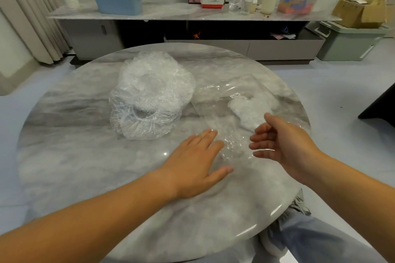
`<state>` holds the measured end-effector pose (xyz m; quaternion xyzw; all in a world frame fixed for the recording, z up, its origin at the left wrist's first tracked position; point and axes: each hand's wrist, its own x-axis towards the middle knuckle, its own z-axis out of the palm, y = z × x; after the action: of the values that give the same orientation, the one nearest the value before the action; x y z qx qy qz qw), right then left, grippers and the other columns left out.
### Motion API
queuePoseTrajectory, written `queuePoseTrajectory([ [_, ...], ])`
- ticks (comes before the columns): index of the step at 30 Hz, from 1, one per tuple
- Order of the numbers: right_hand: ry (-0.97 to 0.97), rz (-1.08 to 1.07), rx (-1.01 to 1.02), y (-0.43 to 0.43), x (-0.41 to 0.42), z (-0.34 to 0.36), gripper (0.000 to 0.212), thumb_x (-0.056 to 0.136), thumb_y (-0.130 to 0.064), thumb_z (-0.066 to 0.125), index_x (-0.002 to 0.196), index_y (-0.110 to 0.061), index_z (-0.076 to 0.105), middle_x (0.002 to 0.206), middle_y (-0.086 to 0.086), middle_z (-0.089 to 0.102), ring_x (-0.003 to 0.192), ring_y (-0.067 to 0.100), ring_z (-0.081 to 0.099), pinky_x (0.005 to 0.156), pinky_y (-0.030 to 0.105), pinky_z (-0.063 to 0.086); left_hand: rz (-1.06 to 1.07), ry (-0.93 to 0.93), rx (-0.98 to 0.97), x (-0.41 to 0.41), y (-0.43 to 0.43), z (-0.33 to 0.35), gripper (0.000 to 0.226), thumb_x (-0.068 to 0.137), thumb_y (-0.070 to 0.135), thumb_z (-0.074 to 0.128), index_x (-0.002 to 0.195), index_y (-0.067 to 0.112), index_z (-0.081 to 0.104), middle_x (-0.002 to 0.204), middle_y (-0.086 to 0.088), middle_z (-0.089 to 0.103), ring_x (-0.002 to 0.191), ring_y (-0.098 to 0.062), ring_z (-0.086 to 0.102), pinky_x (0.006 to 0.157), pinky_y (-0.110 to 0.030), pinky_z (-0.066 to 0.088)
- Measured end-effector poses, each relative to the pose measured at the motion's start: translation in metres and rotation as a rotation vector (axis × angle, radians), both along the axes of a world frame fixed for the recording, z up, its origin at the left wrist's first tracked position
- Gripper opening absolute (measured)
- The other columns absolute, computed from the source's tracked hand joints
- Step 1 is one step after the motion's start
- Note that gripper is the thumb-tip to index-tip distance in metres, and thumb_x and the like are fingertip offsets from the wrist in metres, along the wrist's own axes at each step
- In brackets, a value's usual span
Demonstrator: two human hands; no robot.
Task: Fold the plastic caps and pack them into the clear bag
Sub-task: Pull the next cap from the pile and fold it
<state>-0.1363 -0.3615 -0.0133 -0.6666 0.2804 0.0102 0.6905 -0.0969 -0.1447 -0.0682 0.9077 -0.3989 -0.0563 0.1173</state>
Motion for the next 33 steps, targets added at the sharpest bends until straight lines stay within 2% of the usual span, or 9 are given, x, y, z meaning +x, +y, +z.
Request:
queuePoseTrajectory([
  [4, -0.026, 0.240, -0.138, 0.044, 0.014, -0.002, 0.043, 0.106, -0.035, 0.046, 0.090, -0.002, 0.070, 0.095, 0.020, 0.075, 0.079, 0.027, 0.070, 0.078, 0.046, 0.060, 0.298, -0.029, 0.099, 0.025, 0.057, 0.006, 0.067, 0.098, 0.067, 0.020, 0.144, 0.024, 0.044, 0.166, -0.009, 0.015, 0.154, -0.023, 0.008, 0.125, -0.040, 0.004],
  [7, -0.070, 0.470, -0.306, 0.072, 0.021, -0.013, 0.042, 0.105, -0.042, 0.047, 0.098, -0.012, 0.074, 0.102, 0.002, 0.076, 0.098, 0.019, 0.071, 0.088, 0.042, 0.060, 0.414, 0.008, 0.235, 0.042, 0.095, 0.001, 0.067, 0.099, 0.065, 0.019, 0.138, 0.023, 0.052, 0.166, -0.012, 0.015, 0.154, -0.027, 0.007, 0.125, -0.044, 0.006],
  [10, -0.114, 0.674, -0.463, 0.102, 0.030, -0.023, 0.042, 0.103, -0.049, 0.047, 0.107, -0.018, 0.074, 0.110, -0.010, 0.072, 0.103, 0.004, 0.064, 0.097, 0.033, 0.053, 0.400, 0.036, 0.286, 0.046, 0.115, -0.005, 0.063, 0.099, 0.065, 0.022, 0.125, 0.020, 0.059, 0.151, -0.009, 0.039, 0.144, -0.027, 0.031, 0.119, -0.040, 0.020],
  [13, -0.233, 0.843, -0.647, 0.125, 0.039, -0.030, 0.046, 0.104, -0.046, 0.045, 0.113, -0.009, 0.071, 0.132, 0.005, 0.064, 0.116, 0.007, 0.056, 0.102, 0.024, 0.042, 0.310, -0.017, 0.269, 0.032, 0.124, -0.006, 0.057, 0.100, 0.062, 0.025, 0.119, 0.019, 0.059, 0.134, -0.005, 0.050, 0.127, -0.022, 0.043, 0.113, -0.036, 0.024],
  [17, -0.269, 1.069, -0.842, 0.139, 0.036, -0.039, 0.041, 0.105, -0.049, 0.038, 0.129, -0.030, 0.066, 0.158, -0.009, 0.037, 0.147, -0.001, 0.017, 0.115, 0.018, 0.014, 0.170, -0.142, 0.208, 0.001, 0.136, -0.016, 0.057, 0.097, 0.063, 0.024, 0.116, 0.023, 0.061, 0.118, 0.002, 0.052, 0.117, -0.018, 0.045, 0.114, -0.032, 0.021],
  [19, -0.292, 1.159, -0.915, 0.140, 0.030, -0.044, 0.048, 0.104, -0.056, 0.034, 0.129, -0.030, 0.066, 0.156, -0.006, 0.041, 0.148, 0.004, 0.021, 0.115, 0.017, 0.014, 0.118, -0.147, 0.167, -0.014, 0.141, -0.017, 0.057, 0.097, 0.061, 0.024, 0.114, 0.022, 0.062, 0.114, 0.004, 0.053, 0.113, -0.016, 0.046, 0.113, -0.031, 0.025],
  [23, -0.384, 1.224, -0.961, 0.136, 0.010, -0.047, 0.071, 0.093, -0.069, 0.023, 0.118, -0.023, 0.071, 0.122, -0.008, 0.066, 0.122, 0.004, 0.049, 0.106, 0.013, 0.031, 0.035, -0.089, 0.069, -0.040, 0.156, -0.022, 0.050, 0.099, 0.056, 0.029, 0.121, 0.026, 0.062, 0.130, 0.004, 0.051, 0.119, -0.016, 0.045, 0.111, -0.030, 0.030],
  [28, -0.357, 1.225, -0.967, 0.119, -0.020, -0.048, 0.066, 0.096, -0.067, 0.028, 0.116, -0.025, 0.074, 0.132, -0.013, 0.062, 0.128, -0.008, 0.041, 0.107, 0.009, 0.028, 0.034, -0.003, -0.112, -0.047, 0.179, -0.029, 0.034, 0.099, 0.050, 0.043, 0.120, 0.034, 0.065, 0.155, 0.000, 0.039, 0.143, -0.017, 0.034, 0.115, -0.029, 0.028],
  [33, -0.313, 1.247, -0.960, 0.109, -0.038, -0.047, 0.049, 0.101, -0.060, 0.038, 0.114, -0.028, 0.074, 0.143, -0.011, 0.056, 0.136, -0.010, 0.033, 0.112, 0.013, 0.026, -0.088, 0.081, -0.120, -0.047, 0.190, -0.030, 0.037, 0.099, 0.047, 0.047, 0.125, 0.031, 0.069, 0.152, 0.006, 0.045, 0.142, -0.006, 0.035, 0.115, -0.018, 0.027],
])
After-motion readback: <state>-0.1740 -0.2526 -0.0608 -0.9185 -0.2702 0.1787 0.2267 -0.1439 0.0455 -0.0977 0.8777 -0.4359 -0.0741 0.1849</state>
